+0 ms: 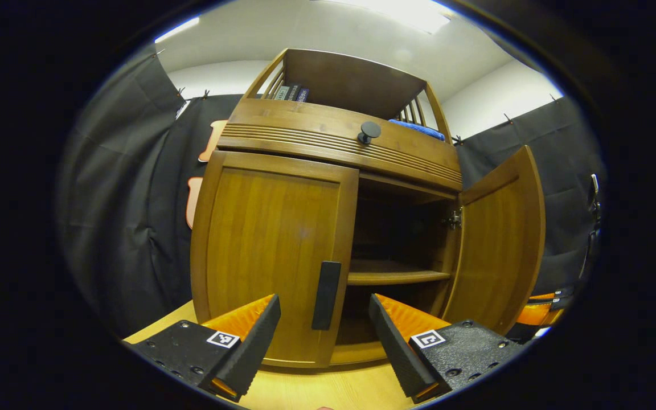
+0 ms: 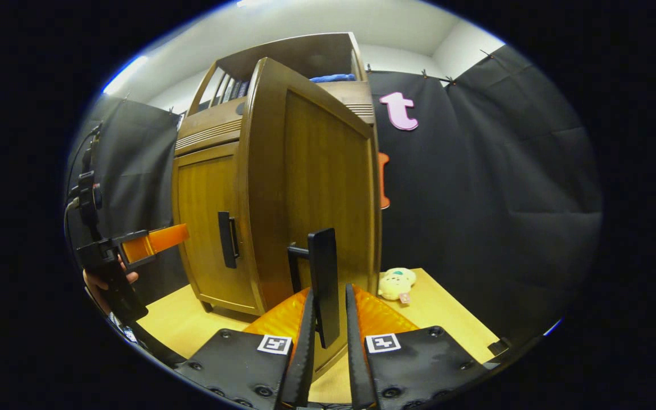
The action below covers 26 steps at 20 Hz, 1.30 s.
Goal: Open the right door of the double-door shoe cabinet with the right hand, and open the left door with the left hand.
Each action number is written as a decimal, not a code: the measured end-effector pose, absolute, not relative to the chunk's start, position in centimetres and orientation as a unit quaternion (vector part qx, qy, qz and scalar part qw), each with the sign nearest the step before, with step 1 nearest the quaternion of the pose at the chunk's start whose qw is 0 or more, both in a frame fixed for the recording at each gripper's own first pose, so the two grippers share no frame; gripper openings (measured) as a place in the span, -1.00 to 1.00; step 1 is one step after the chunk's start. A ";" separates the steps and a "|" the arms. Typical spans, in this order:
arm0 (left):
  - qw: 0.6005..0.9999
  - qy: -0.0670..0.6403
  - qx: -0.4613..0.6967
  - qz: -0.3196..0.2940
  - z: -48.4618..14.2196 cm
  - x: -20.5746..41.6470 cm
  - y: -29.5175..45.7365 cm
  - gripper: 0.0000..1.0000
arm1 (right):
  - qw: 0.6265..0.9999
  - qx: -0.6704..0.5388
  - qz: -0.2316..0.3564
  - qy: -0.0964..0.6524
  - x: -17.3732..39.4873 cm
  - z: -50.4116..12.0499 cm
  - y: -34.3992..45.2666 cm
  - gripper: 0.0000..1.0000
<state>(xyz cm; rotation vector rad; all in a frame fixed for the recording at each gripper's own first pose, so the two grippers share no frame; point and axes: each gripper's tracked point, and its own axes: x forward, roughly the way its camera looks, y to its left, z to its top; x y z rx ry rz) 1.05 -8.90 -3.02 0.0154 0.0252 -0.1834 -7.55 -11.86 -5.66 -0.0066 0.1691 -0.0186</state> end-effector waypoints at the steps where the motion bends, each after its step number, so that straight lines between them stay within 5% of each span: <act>1: 0.995 0.012 0.006 -0.096 -3.0 1.0 -9.0 0.83 | 0.996 -0.003 -0.023 0.082 -7.9 -5.4 -13.1 -0.30; 5: 0.994 0.018 0.004 -0.110 -3.2 0.8 -9.5 0.83 | 0.995 -0.015 -0.082 0.047 -8.9 -4.0 -18.4 -0.30; 7: 0.994 0.019 0.003 -0.112 -3.3 0.5 -9.4 0.83 | 0.997 0.003 -0.068 0.048 -8.8 -4.3 -19.1 -0.77; 8: 0.993 0.017 0.003 -0.113 -3.1 0.5 -9.6 0.83 | 0.997 0.001 -0.061 0.050 -8.9 -4.3 -19.4 -0.53; 22: 0.995 0.037 0.000 -0.098 -4.0 1.1 -9.4 0.82 | 0.999 0.004 -0.001 0.054 -8.7 -3.9 -23.2 -0.52; 26: 0.995 0.042 0.019 -0.090 -4.6 0.9 -9.3 0.82 | 0.998 0.008 -0.015 0.055 -9.2 -3.8 -23.7 0.11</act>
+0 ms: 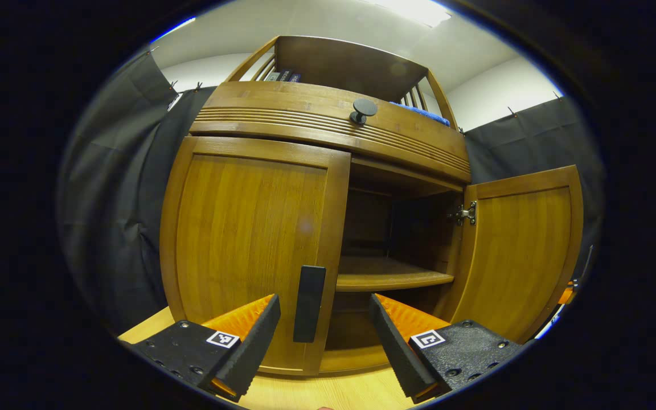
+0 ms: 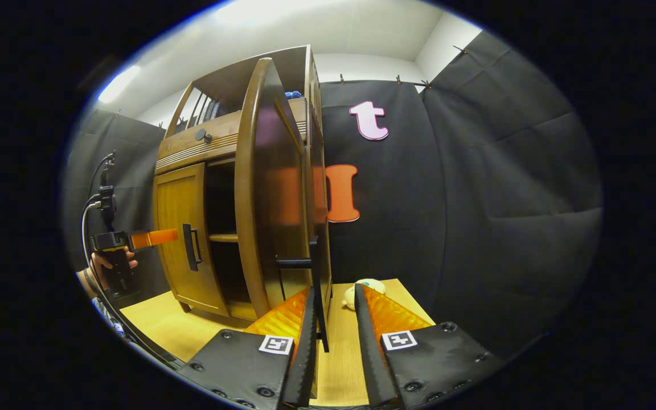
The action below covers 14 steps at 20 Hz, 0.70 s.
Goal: Open the right door of the double-door shoe cabinet with the right hand, and open the left door with the left hand.
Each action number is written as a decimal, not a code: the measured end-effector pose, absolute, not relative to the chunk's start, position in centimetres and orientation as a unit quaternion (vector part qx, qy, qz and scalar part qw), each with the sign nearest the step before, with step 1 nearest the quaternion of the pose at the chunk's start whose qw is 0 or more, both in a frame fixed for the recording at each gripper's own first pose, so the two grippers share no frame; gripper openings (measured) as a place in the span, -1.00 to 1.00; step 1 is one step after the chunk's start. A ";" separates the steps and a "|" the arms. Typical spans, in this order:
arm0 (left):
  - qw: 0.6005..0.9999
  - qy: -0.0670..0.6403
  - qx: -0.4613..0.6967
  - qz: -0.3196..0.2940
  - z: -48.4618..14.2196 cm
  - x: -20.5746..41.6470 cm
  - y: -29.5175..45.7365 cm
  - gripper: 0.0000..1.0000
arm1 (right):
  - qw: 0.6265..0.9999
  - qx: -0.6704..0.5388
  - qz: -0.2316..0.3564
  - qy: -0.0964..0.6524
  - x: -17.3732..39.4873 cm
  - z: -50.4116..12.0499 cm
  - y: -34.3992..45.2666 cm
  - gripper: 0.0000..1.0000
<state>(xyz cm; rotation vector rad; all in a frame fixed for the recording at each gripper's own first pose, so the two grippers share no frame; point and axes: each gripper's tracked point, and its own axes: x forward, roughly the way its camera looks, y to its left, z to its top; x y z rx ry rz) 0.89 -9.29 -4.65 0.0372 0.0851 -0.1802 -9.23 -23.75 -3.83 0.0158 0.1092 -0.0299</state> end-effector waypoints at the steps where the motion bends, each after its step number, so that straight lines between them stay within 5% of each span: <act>1: 0.995 0.046 0.019 -0.090 -5.0 0.9 -9.4 0.82 | 0.998 0.013 -0.022 0.056 -9.7 -3.8 -24.1 0.11; 4: 0.994 0.051 0.020 -0.091 -5.5 1.0 -9.7 0.83 | 0.997 0.030 -0.048 0.046 -11.6 -3.8 -25.3 0.31; 7: 0.995 0.048 0.034 -0.086 -5.8 1.1 -9.5 0.82 | 0.995 0.033 -0.081 0.040 -13.7 -3.4 -26.3 0.04; 10: 0.995 0.051 0.044 -0.071 -6.8 1.6 -9.2 0.82 | 0.994 0.022 -0.106 0.032 -15.4 -2.2 -25.7 0.55; 11: 0.995 0.053 0.045 -0.069 -7.1 1.8 -9.0 0.83 | 0.993 0.017 -0.110 0.030 -15.9 -1.9 -25.2 0.31; 14: 0.996 0.053 0.045 -0.057 -8.0 2.7 -7.9 0.83 | 0.992 0.009 -0.127 0.024 -16.6 -0.7 -23.6 0.99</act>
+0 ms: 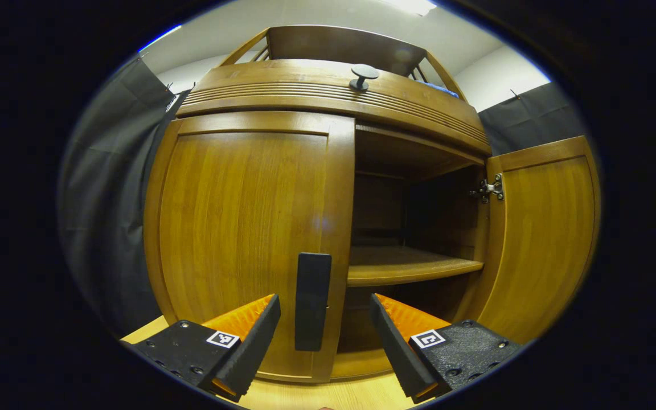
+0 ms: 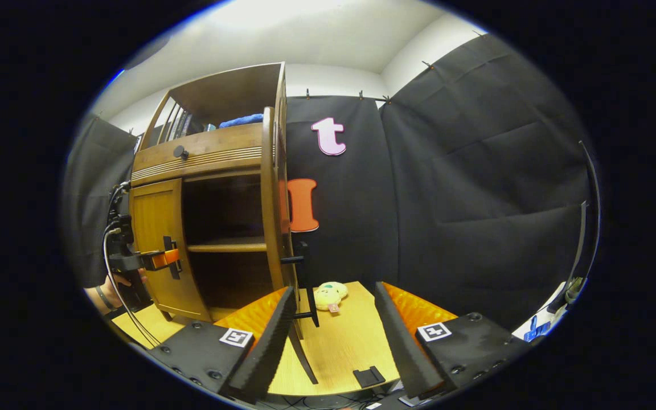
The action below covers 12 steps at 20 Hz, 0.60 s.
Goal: Open the right door of the double-door shoe cabinet with the right hand, and open the left door with the left hand.
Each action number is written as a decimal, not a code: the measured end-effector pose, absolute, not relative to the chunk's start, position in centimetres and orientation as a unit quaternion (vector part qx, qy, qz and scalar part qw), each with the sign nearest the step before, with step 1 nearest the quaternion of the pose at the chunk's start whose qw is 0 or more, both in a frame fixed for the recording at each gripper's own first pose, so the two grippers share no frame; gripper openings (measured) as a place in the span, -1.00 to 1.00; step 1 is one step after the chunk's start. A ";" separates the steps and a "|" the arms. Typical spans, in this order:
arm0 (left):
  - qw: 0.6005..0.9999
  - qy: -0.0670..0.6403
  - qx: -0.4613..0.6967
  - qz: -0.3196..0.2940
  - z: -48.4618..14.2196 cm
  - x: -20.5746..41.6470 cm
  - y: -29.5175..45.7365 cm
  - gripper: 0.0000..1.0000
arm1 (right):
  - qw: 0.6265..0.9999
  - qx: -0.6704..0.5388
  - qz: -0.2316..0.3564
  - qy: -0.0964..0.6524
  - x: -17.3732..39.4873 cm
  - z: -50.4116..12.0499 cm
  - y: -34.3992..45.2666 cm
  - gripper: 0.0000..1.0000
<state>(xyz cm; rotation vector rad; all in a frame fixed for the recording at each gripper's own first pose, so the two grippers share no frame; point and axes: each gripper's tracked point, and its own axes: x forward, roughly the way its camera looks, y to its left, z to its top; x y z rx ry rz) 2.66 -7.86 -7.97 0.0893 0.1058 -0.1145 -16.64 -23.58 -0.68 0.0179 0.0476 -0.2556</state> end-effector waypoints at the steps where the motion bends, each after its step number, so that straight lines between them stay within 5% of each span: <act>1: 0.996 0.053 0.045 -0.051 -8.0 3.5 -7.3 0.82 | 0.991 0.009 -0.133 0.026 -16.6 -0.5 -23.0 0.69; 5: 0.997 0.052 0.040 -0.040 -8.4 5.6 -6.0 0.82 | 0.990 0.008 -0.134 0.030 -15.8 -0.1 -20.5 0.77; 6: 0.997 0.053 0.044 -0.034 -8.6 6.0 -5.6 0.82 | 0.991 0.009 -0.133 0.028 -15.4 0.0 -20.1 0.95; 12: 0.996 0.048 0.059 -0.046 -8.5 6.5 -5.9 0.82 | 0.991 0.024 -0.126 0.034 -14.0 -0.7 -19.4 0.95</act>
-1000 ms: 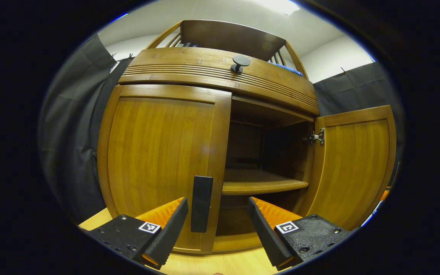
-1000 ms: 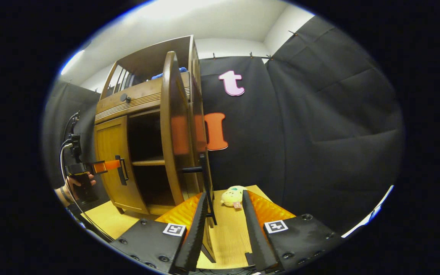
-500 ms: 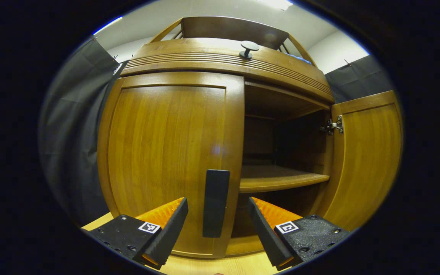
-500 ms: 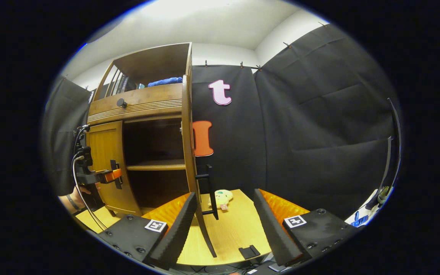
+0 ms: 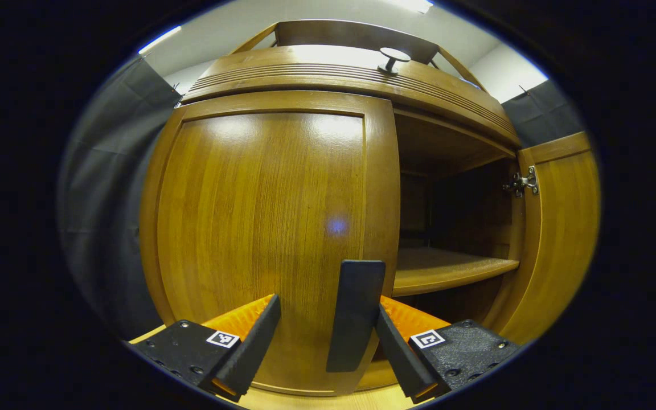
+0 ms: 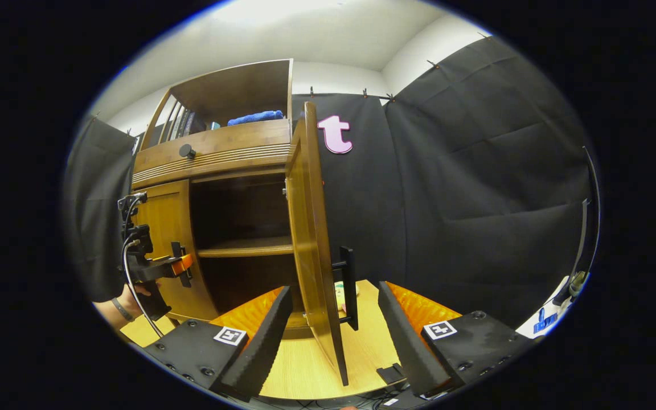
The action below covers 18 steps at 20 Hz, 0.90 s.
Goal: Open the right door of the double-door shoe cabinet with the right hand, and open the left door with the left hand.
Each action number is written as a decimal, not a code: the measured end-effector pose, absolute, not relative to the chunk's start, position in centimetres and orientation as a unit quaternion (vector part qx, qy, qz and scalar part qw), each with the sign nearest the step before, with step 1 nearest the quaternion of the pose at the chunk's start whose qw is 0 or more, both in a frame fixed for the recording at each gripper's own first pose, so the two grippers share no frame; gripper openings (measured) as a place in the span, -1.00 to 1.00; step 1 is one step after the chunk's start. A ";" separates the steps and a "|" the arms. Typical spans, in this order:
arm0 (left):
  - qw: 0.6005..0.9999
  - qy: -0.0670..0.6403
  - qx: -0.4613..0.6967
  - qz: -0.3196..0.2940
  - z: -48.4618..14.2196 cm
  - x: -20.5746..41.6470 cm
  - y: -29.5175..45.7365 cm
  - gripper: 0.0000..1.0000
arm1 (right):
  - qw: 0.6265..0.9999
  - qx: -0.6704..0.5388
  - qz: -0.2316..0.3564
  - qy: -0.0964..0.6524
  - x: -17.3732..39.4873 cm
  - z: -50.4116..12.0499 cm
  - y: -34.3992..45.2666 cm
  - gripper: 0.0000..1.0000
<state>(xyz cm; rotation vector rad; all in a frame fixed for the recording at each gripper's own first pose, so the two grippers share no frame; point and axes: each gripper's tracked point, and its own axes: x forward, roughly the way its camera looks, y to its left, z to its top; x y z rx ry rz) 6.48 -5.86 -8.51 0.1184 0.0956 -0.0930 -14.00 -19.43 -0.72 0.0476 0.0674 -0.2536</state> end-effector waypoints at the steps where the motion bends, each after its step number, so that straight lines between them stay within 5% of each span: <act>1: 0.995 0.050 0.060 -0.055 -8.8 6.9 -6.5 0.63 | 0.991 0.026 -0.125 0.033 -13.9 -0.7 -19.3 0.95; 2: 0.994 0.055 0.057 -0.080 -8.9 6.7 -7.8 0.43 | 0.991 0.026 -0.124 0.033 -13.7 -0.6 -19.3 0.95; 4: 0.993 0.059 0.078 -0.063 -9.0 6.7 -7.5 -0.37 | 0.991 0.023 -0.124 0.031 -13.5 -0.5 -19.0 0.95; 18: 0.994 0.071 0.060 -0.061 -5.3 4.3 -7.0 -0.49 | 0.995 -0.001 -0.098 0.031 -13.0 0.0 -16.1 0.95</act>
